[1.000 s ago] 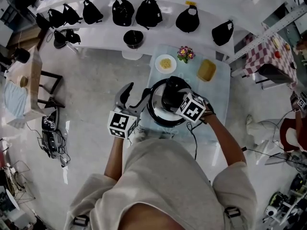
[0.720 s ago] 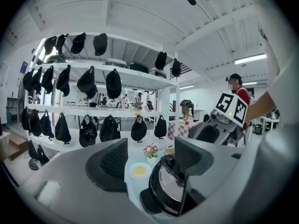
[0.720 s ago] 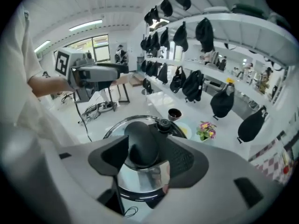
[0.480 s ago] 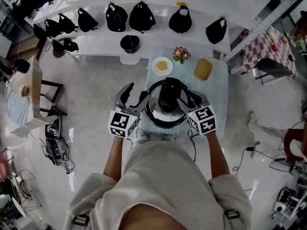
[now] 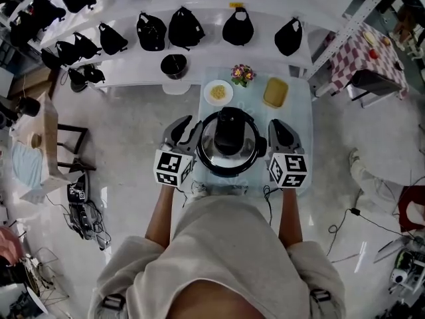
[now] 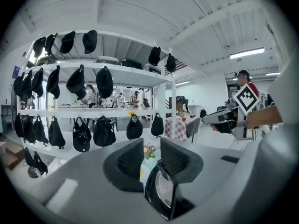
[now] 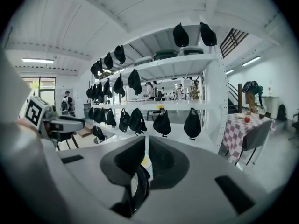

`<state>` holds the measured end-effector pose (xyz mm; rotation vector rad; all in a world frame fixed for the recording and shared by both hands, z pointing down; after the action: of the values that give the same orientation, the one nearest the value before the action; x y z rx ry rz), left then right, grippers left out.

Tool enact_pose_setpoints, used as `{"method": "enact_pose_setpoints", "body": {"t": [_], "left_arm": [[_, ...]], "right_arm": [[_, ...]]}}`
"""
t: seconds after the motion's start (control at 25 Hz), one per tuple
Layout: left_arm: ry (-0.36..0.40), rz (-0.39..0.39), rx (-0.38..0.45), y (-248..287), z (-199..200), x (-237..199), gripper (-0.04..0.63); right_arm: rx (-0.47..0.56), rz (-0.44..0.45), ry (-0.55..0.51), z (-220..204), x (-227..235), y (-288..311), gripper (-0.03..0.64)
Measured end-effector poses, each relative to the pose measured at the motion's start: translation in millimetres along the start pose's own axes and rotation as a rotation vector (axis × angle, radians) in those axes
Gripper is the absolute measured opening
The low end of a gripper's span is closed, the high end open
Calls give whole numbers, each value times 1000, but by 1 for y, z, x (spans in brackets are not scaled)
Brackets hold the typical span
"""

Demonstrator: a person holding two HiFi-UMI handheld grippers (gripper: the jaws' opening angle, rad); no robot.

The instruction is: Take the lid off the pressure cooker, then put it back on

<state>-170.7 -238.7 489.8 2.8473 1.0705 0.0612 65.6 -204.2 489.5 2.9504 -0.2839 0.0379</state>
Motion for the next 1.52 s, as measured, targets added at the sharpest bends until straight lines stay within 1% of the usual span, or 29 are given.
{"method": "enact_pose_setpoints", "body": {"t": [0.08,0.12,0.2,0.28,0.36,1.0,1.52], "left_arm": [[5,-7,2,2,-1,4,61],[8,-11,5,3,-1,6,33],[14,-15,11,5,-1,9,16],[20,-16,12,6,-1,10,11],[30,-18,9,8,-1,12,11],[19,-1,0,6,-3,8,9],[16,-4,-1,8,-3,8,9]], "right_arm": [[21,-39,-21,0,8,-7,2],[27,-54,-29,-1,10,-10,2],[37,-80,-33,-2,14,-15,0],[37,-106,-50,-4,18,-20,0],[19,-114,-79,-7,19,-21,0],[-42,-47,-71,-17,6,-17,-1],[-52,-41,-83,-17,3,-14,-2]]}}
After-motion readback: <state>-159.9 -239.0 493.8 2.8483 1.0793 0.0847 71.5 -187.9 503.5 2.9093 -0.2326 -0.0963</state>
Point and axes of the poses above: the fingertips, and each gripper's own axes: y forward along the fingers, x to its right, z out of its top, the point moved 1 cm from there along -y, backward along the fingers, and after that the axes turned 8 degrees about x, right-handed, at the moved point
